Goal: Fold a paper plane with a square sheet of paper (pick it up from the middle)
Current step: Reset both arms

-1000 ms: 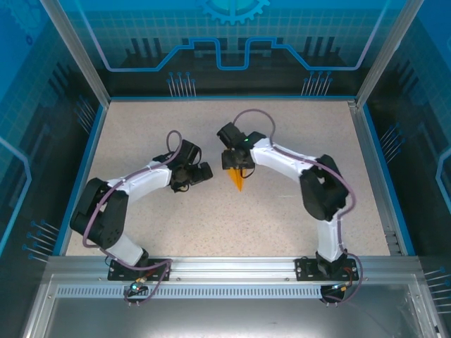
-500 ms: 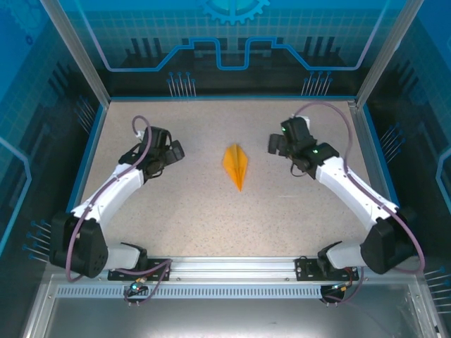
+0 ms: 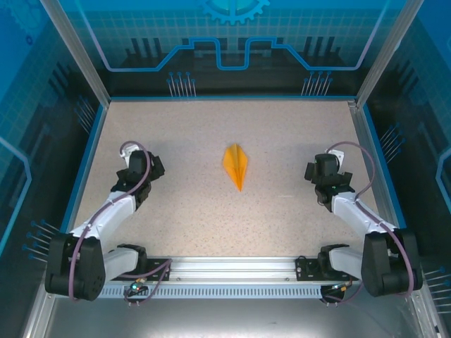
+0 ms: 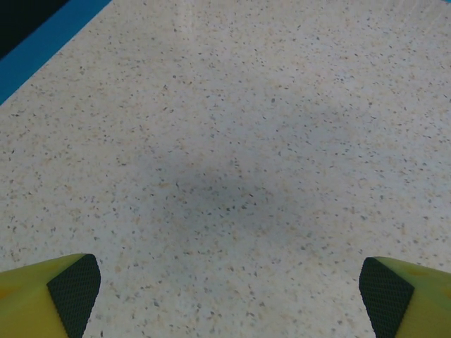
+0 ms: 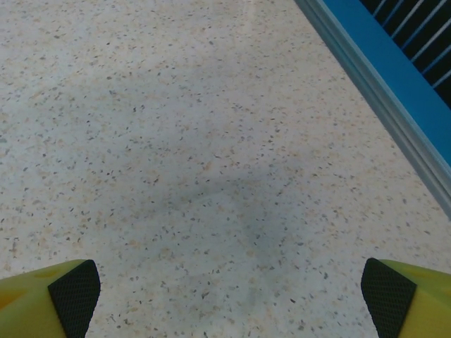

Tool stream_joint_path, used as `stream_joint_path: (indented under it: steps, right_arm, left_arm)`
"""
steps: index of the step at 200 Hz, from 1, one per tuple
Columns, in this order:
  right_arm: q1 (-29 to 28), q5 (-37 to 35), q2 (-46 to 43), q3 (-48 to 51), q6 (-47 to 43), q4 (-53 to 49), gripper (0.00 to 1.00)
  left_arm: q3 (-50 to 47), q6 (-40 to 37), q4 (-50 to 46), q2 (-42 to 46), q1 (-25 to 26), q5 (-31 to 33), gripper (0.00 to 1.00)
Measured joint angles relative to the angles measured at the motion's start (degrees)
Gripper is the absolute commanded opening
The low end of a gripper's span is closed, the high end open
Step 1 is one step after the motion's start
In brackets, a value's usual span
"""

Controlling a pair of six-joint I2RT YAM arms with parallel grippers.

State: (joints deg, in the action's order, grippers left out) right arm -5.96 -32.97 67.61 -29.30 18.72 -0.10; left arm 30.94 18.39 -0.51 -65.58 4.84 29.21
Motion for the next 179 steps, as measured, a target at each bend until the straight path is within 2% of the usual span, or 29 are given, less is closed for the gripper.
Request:
stream_joint_path:
  steps: [37,92,138,179]
  right_arm:
    - [0.0,7.0,3.5,3.1,-6.2,16.0,0.99]
    - [0.0,14.6,9.6,5.3,-12.9,32.0,0.99]
    - [0.0,17.5,15.0,7.4,-15.0,40.7,0.99]
    - [0.0,18.6,17.8,7.5,-16.0,43.9,1.0]
  left_arm:
    - [-8.8,-6.5,16.3,-0.4,-1.2,-5.2,0.98]
    - [-12.5,-11.5,36.2,-7.7,-5.4,-17.4,0.98]
    - [-12.7,-13.0,44.7,-12.7,-7.1,-24.1,0.98]
    - [-12.7,-13.7,48.8,-19.4,-7.1,-26.1,0.99]
